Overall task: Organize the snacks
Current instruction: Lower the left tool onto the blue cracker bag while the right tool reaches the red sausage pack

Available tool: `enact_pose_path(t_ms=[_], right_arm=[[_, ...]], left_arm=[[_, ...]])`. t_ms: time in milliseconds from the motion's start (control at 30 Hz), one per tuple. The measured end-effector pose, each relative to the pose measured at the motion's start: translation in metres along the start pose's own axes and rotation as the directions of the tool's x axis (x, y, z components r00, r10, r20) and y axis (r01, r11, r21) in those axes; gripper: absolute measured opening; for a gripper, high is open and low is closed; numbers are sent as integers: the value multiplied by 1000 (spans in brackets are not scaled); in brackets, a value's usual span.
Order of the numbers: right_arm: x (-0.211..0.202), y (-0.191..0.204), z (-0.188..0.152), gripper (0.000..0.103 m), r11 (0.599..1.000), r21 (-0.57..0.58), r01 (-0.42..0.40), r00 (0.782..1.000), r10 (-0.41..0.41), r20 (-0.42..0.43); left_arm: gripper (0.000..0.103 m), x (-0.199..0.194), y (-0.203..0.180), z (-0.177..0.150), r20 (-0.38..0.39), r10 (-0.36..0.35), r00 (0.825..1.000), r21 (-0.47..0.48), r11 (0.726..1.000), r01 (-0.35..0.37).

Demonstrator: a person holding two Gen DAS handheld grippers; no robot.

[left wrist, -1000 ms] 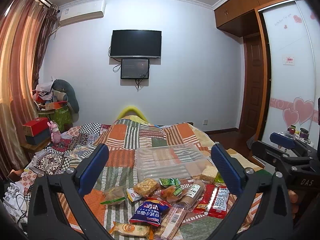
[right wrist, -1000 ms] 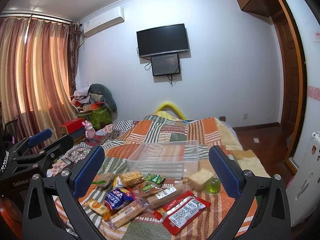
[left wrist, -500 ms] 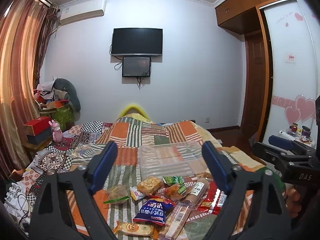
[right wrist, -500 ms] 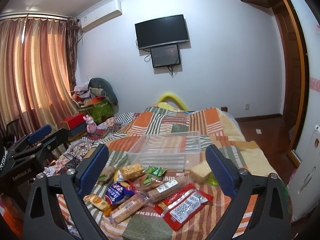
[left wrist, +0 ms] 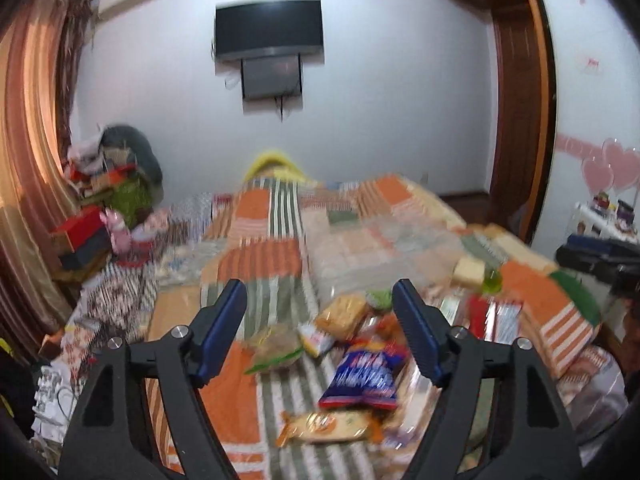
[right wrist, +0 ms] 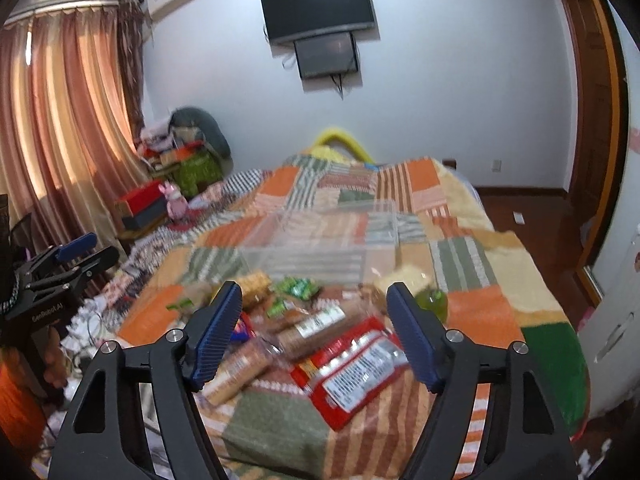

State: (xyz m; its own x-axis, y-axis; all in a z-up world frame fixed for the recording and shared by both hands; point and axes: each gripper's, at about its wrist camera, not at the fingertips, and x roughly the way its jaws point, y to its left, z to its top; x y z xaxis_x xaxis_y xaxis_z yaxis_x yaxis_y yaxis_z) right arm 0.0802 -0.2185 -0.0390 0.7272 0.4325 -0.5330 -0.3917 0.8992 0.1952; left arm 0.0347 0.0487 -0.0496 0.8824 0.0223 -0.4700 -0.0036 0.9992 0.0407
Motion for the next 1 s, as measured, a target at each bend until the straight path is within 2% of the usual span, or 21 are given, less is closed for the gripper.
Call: enact_pose_path(t_ms=[133, 233, 333, 533, 800, 900, 1000], right_arm=[[15, -12, -10, 72, 1000, 17, 15, 997, -13, -82], [26, -20, -19, 72, 999, 30, 38, 989, -33, -141], [37, -26, -28, 72, 998, 42, 48, 981, -40, -189], [60, -33, -44, 72, 997, 69, 43, 958, -21, -285], [88, -47, -56, 72, 988, 145, 43, 929, 14, -371], [94, -49, -57, 73, 988, 149, 44, 924, 17, -382], [99, -45, -57, 74, 990, 136, 39, 923, 16, -385]], left_arm=[[75, 29, 19, -20, -132, -16, 991, -36, 999, 11], [76, 48, 25, -32, -196, -36, 980, -62, 998, 24], [76, 63, 22, -41, -237, -73, 969, -86, 995, 54], [77, 99, 6, -50, -330, -156, 931, -105, 986, 128], [77, 134, -17, -67, -423, -187, 887, -81, 982, 168], [77, 148, -22, -75, -459, -206, 864, -95, 979, 183], [77, 158, -25, -80, -483, -209, 850, -96, 978, 185]])
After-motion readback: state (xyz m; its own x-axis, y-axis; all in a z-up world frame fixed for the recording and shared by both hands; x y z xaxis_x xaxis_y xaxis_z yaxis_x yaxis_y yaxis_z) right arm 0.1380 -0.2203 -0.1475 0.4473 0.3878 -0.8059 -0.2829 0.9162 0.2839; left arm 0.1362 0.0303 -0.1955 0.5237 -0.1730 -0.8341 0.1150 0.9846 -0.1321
